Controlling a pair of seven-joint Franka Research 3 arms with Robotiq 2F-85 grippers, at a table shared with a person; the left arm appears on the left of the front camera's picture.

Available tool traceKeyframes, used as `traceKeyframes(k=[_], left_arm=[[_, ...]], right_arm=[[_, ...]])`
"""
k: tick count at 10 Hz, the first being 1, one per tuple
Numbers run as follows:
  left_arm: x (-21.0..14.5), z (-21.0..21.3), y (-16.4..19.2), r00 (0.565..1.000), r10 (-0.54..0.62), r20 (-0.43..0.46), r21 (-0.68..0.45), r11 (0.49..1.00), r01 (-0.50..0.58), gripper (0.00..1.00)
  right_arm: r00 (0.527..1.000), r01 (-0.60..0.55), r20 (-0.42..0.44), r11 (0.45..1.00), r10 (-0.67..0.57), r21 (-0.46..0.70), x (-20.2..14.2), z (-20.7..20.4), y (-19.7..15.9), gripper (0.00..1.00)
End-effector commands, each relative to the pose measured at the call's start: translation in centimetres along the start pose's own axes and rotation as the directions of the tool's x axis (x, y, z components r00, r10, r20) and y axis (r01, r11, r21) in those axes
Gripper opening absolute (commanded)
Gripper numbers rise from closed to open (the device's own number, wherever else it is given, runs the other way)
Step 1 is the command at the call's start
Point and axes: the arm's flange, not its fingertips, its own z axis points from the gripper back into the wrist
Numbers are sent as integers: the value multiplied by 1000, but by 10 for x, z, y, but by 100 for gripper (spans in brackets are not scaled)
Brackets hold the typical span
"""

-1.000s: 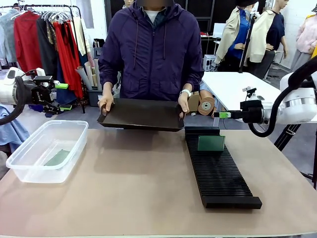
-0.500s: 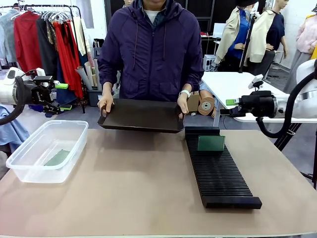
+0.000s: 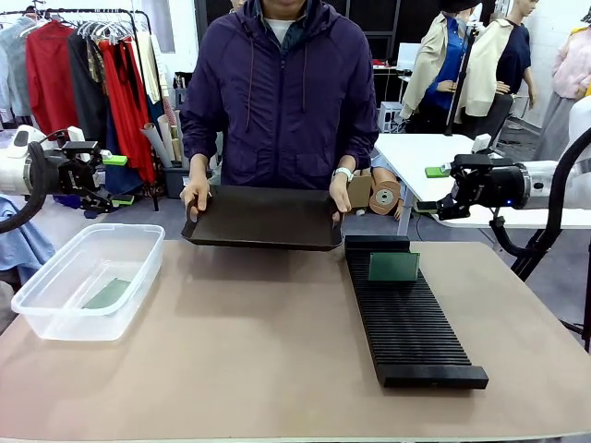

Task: Sort PCBs into racks and boxes based on the side picked up.
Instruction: If the short side of the Blank PCB is picked up, insert it into the PCB Rack ; if the long side is picked up, place it in the Organizing box.

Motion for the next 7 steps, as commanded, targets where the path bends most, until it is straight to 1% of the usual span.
traceKeyframes(k=[1, 2, 3, 7], left_arm=[[-1, 1, -2, 1000, 0, 0, 9, 1000, 0, 100], [-1, 1, -2, 1000, 0, 0, 9, 1000, 0, 100], [-1, 1, -2, 1000, 0, 0, 9, 1000, 0, 100], [-1, 1, -2, 1000, 0, 0, 9, 1000, 0, 100]], right_arm=[[998, 63, -23, 998, -63, 25, -4, -1, 12, 100], [997, 72, -15, 996, -72, 52, -3, -1, 12, 100], [1000, 28, -9, 1000, -28, 12, -1, -1, 4, 100], [1000, 28, -9, 1000, -28, 12, -1, -1, 4, 100]])
